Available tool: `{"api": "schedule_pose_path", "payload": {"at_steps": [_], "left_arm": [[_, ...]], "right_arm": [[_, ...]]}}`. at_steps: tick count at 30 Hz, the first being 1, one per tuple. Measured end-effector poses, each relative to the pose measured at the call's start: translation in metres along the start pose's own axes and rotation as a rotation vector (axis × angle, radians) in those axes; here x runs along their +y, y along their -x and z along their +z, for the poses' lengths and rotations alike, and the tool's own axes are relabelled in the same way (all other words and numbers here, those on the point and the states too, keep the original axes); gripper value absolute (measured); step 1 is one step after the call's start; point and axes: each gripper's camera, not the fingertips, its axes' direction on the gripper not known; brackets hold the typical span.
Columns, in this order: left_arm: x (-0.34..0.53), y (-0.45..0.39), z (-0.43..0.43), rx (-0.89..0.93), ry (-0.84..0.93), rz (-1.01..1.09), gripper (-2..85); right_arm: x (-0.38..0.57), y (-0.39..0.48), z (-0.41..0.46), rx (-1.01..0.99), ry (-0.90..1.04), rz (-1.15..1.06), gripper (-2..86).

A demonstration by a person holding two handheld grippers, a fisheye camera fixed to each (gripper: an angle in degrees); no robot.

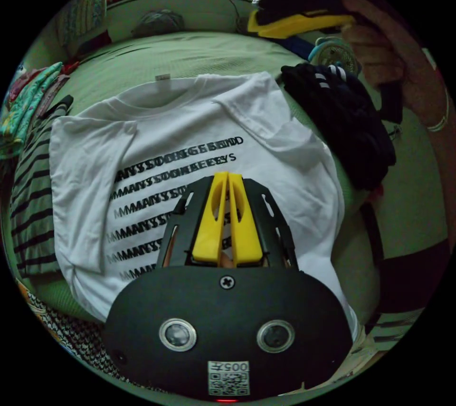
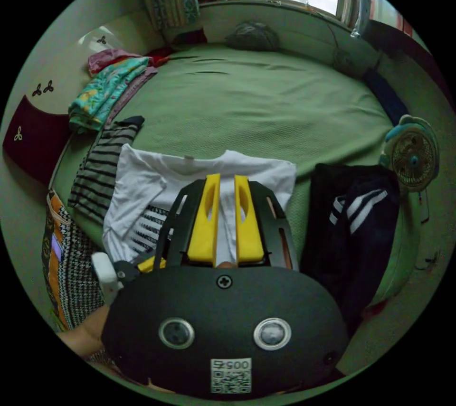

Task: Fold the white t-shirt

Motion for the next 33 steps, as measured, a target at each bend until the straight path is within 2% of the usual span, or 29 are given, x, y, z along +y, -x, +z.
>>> {"api": "schedule_pose_path", "payload": {"at_steps": [5, 12, 14, 18, 24, 28, 33], "left_arm": [[0.003, 0.003, 0.002, -0.005, 0.000, 0.008, -0.7], [0.007, 0.004, 0.005, -0.044, 0.004, 0.024, -0.7], [0.008, 0.004, 0.005, -0.057, 0.007, 0.033, -0.7], [0.012, 0.005, 0.006, -0.079, 0.008, 0.037, -0.7], [0.015, 0.010, 0.004, -0.092, 0.011, 0.061, -0.6], [0.016, 0.016, 0.002, -0.081, 0.012, 0.044, -0.6], [0.020, 0.026, -0.005, -0.074, 0.008, 0.038, -0.6]], "right_arm": [[0.038, -0.025, 0.023, 0.035, 0.068, 0.036, 5.5], [0.078, 0.020, 0.048, -0.039, 0.080, -0.027, 6.6], [0.082, 0.032, 0.055, -0.011, 0.078, -0.013, 6.1], [0.079, 0.049, 0.068, 0.169, 0.104, 0.049, 0.6], [0.098, 0.071, 0.043, 0.146, -0.029, -0.001, 0.1], [0.106, 0.081, 0.073, 0.160, 0.080, -0.071, 0.9], [0.101, 0.089, 0.057, 0.088, 0.076, -0.106, 4.2]]}}
